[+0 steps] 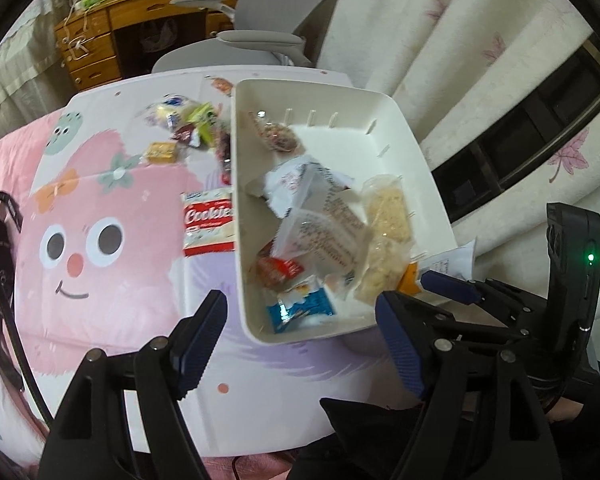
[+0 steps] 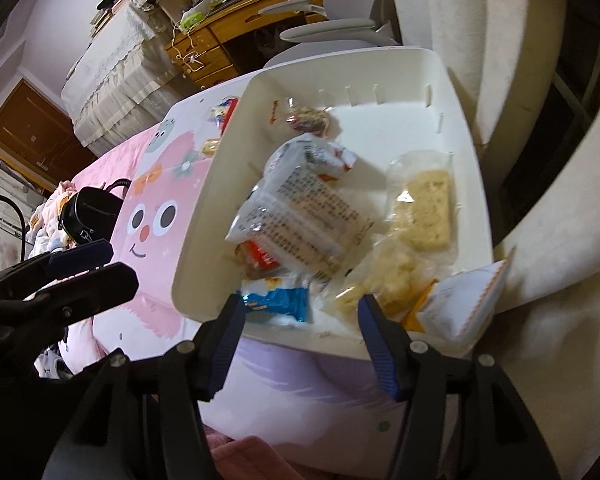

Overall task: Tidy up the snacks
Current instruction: 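Withdraw both open tools from the tray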

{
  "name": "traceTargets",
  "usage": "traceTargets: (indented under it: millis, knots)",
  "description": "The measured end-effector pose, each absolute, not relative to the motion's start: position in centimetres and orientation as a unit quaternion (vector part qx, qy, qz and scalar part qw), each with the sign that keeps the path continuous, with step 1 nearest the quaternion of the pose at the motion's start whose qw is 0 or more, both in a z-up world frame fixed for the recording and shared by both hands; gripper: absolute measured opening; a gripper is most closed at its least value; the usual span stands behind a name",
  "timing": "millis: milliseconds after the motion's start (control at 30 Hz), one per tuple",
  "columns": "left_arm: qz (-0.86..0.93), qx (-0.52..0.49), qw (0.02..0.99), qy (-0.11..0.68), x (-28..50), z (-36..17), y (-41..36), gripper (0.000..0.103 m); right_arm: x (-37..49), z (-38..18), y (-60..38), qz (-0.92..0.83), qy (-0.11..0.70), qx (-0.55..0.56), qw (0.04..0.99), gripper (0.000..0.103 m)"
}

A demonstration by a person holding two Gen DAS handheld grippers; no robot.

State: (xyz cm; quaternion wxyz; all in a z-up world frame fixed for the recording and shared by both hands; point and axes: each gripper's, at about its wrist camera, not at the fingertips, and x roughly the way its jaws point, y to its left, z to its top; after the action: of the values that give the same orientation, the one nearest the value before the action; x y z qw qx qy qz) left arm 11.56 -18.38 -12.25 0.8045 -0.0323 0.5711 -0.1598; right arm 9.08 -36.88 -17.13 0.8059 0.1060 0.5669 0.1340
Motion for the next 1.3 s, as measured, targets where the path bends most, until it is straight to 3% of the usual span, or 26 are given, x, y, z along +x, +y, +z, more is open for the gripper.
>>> traceTargets:
  millis: [500, 800, 1300]
  knots:
    - [-0.155, -0.061, 0.805, 0.57, 10.8, -12.4, -6.6, 0.078, 8.2, -16.1, -29.7, 0.083, 0.559, 0.137, 0.813, 0.063]
    - [-0.175, -0.042, 0.801, 0.571, 11.6, -12.1, 1.5, 0.081, 6.5, -16.2, -24.6, 0.004, 0.55, 0.219, 0.806, 0.073]
    - [-0.213, -0.001, 0.775, 0.595, 14.9, -14.3, 10.0, 0.083, 6.0, -16.7, -17.2, -0.121, 0.521, 0.339, 0.774, 0.073]
